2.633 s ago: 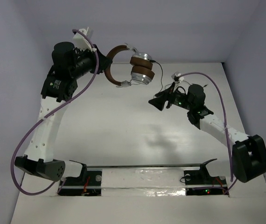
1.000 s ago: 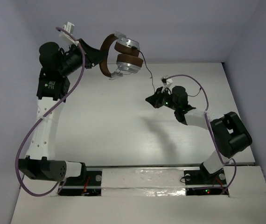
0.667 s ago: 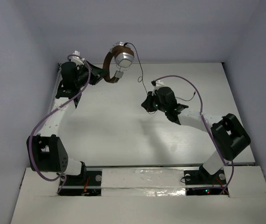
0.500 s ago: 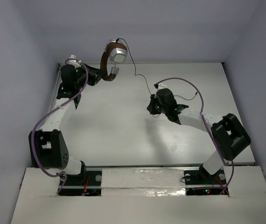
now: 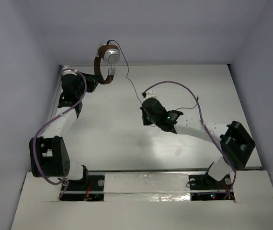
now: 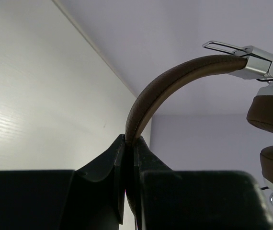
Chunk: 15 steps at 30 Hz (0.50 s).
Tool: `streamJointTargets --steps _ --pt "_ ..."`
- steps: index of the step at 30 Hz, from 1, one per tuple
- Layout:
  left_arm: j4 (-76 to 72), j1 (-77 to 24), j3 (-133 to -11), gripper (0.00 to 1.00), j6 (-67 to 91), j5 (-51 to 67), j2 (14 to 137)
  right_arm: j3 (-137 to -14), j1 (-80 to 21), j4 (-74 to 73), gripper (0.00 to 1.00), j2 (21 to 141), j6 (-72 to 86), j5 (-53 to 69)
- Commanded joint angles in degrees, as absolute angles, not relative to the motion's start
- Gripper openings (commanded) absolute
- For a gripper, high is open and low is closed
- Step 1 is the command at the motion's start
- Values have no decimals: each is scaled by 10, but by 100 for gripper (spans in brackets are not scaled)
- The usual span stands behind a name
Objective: Wrap the headphones
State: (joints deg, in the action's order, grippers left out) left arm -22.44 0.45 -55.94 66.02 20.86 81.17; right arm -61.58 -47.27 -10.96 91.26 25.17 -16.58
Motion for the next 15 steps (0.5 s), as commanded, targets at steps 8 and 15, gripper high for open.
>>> streamJointTargets --steps 8,15 --pt "-282 -14 -528 0 661 157 768 -707 -589 -143 0 990 235 -235" --pt "-195 -89 -566 0 535 7 772 -741 -645 -170 0 956 214 -254"
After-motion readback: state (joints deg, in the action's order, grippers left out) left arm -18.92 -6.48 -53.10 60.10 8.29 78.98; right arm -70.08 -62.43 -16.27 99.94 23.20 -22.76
